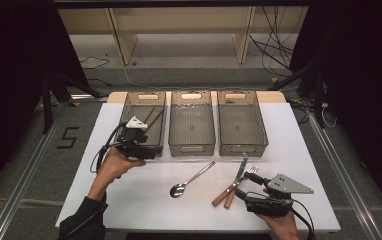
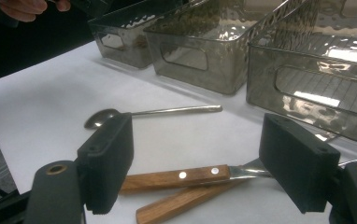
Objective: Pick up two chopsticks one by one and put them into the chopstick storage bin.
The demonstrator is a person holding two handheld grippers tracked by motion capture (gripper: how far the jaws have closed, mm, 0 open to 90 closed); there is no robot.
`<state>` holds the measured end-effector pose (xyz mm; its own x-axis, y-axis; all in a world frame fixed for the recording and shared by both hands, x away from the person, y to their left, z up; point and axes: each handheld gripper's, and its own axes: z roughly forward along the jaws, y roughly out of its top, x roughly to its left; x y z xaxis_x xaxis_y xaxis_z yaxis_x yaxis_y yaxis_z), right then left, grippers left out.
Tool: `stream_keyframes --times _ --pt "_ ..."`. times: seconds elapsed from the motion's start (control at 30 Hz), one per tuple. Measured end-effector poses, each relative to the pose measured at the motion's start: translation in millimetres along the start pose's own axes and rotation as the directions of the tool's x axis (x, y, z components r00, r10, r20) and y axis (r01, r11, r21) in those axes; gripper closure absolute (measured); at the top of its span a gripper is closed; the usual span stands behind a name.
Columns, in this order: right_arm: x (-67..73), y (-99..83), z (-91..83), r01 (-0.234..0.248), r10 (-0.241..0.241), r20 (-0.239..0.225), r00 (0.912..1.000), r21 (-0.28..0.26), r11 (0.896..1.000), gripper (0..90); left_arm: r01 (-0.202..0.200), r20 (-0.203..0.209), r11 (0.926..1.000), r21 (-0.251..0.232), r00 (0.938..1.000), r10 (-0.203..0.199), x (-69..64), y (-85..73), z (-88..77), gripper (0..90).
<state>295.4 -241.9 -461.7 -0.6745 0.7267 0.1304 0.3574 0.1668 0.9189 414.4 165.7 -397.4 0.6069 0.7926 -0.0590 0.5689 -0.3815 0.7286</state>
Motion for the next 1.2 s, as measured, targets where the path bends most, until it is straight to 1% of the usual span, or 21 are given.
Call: stream_keyframes --times 0.1,0.2,0.27,0.37,0.47,0.53,0.67,0.77,0.9,1.0,1.03,1.07,1.17,1.2 --pt "-0.1 -0.2 -0.4 -0.006 0.006 -0.002 1.0000 0.000 1.000 27.1 0.004 0.006 0.9999 -0.016 1.0000 -0.004 -4.7 -1.7 0.8 24.8" --pt "-1.4 -0.8 -0.6 -0.007 0.007 -0.001 1.0000 0.000 1.000 27.1 0.010 0.013 0.9999 -0.014 0.9999 -0.009 -9.5 -3.2 2.7 23.8" --pt "-1.9 -1.0 -0.9 -0.007 0.007 0.000 1.0000 -0.002 1.000 27.1 0.004 0.017 0.9999 -0.009 0.9998 -0.004 -13.7 -4.3 4.3 23.4" --pt "-2.6 -1.4 -1.4 -0.006 0.006 -0.001 1.0000 0.001 1.000 27.1 -0.014 0.023 0.9999 0.005 0.9996 0.014 -19.9 -5.5 8.1 22.7" --pt "-2.8 -1.2 -1.7 -0.006 0.006 -0.001 1.0000 -0.001 1.000 27.1 -0.020 0.028 0.9997 0.014 0.9994 0.020 -25.5 -6.9 11.7 22.6" --pt "-2.8 -1.1 -1.4 -0.007 0.007 0.000 1.0000 -0.004 1.000 27.1 -0.024 0.027 0.9996 0.011 0.9994 0.024 -29.2 -8.1 13.2 22.4" --pt "-2.3 -0.9 -0.8 -0.005 0.005 -0.001 1.0000 0.000 1.000 27.1 -0.033 0.030 0.9994 0.008 0.9990 0.032 -33.6 -9.9 15.3 22.1" --pt "-2.3 -0.8 -0.8 -0.002 0.002 -0.001 1.0000 -0.002 1.000 27.1 -0.031 0.036 0.9995 0.006 0.9989 0.031 -36.8 -11.6 17.2 21.7" --pt "-2.3 -0.7 -0.8 -0.003 0.003 -0.001 1.0000 -0.002 1.000 27.1 -0.045 0.037 0.9988 0.018 0.9983 0.044 -40.3 -13.0 19.8 21.2" --pt "-2.3 -0.7 -1.0 -0.005 0.005 0.000 1.0000 -0.002 1.000 27.1 -0.043 0.039 0.9989 0.021 0.9983 0.042 -43.0 -13.6 21.7 20.8" --pt "-2.4 -0.7 -1.2 -0.005 0.005 0.000 1.0000 -0.002 1.000 27.1 -0.049 0.040 0.9984 0.029 0.9981 0.048 -43.9 -13.6 22.0 20.7" --pt "-2.4 -0.8 -1.2 -0.005 0.005 0.000 1.0000 -0.001 1.000 27.1 -0.051 0.040 0.9984 0.024 0.9980 0.050 -45.4 -13.9 23.1 20.7" --pt "-2.4 -0.7 -1.2 -0.004 0.004 0.000 1.0000 -0.001 1.000 27.1 -0.066 0.043 0.9973 0.031 0.9970 0.065 -49.4 -14.2 25.4 20.5" --pt "-2.3 -0.8 -1.1 -0.003 0.003 0.000 1.0000 -0.001 1.000 27.1 -0.064 0.044 0.9974 0.033 0.9971 0.062 -51.0 -14.6 26.5 20.5"
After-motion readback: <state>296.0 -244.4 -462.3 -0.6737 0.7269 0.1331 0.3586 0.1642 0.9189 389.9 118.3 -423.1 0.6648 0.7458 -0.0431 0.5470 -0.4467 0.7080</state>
